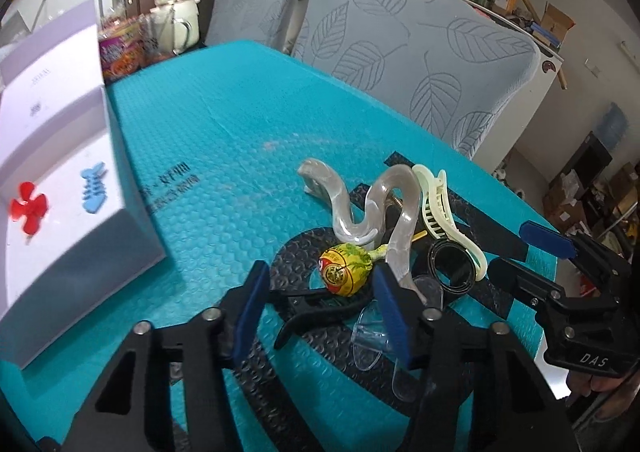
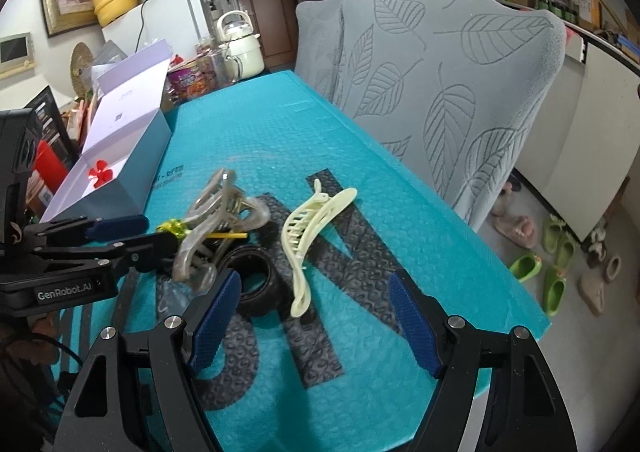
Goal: Organize rigid objects
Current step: 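Lower the left tool onto the black headband and close on it, then lift the black headband with the left tool while the right tool approaches the clear plastic piece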
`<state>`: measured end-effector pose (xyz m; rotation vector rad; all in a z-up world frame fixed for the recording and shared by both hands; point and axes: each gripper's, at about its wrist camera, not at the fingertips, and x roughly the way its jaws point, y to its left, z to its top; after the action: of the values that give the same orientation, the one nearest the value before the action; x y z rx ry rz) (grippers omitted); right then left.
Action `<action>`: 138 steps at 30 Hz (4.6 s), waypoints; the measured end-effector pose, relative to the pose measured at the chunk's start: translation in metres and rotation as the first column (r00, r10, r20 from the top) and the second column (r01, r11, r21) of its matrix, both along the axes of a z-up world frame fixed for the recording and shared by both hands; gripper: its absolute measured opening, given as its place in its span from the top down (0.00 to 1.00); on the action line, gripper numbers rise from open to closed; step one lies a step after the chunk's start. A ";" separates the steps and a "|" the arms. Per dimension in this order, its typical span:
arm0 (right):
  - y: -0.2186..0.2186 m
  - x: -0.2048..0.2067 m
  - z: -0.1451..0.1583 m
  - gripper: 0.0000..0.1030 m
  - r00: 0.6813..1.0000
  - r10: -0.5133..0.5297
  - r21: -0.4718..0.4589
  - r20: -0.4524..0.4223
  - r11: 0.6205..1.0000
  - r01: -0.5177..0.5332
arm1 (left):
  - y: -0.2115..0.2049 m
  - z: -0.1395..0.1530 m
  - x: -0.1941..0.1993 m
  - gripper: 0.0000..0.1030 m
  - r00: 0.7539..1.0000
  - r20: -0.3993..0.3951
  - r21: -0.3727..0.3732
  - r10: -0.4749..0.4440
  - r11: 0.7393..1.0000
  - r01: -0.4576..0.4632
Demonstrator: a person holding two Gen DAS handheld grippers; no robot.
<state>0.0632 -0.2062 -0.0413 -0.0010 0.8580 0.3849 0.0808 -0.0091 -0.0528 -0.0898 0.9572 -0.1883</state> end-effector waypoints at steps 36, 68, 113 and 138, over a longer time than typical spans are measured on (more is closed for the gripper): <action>-0.009 0.024 -0.014 0.25 0.997 -0.051 0.018 -0.061 0.998 0.052 | -0.028 -0.012 0.059 0.61 0.964 -0.044 0.199 -0.263 0.943 0.266; -0.001 0.003 -0.012 0.25 0.997 -0.001 0.032 -0.072 0.999 0.003 | 0.012 -0.002 0.005 0.61 0.982 0.013 -0.023 -0.188 0.982 0.188; 0.057 -0.033 -0.008 0.25 0.979 0.196 0.053 -0.063 0.980 -0.193 | 0.053 -0.015 -0.078 0.80 0.998 -0.054 0.029 -0.023 0.999 0.025; 0.100 -0.032 -0.029 0.41 0.983 0.184 -0.136 0.009 0.974 -0.181 | 0.061 -0.025 -0.092 0.80 0.997 0.008 -0.006 0.072 0.997 -0.072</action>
<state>0.0310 -0.1063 -0.0704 -0.2097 0.8636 0.4976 -0.0114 0.0521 -0.0782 -0.1280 0.9437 -0.1250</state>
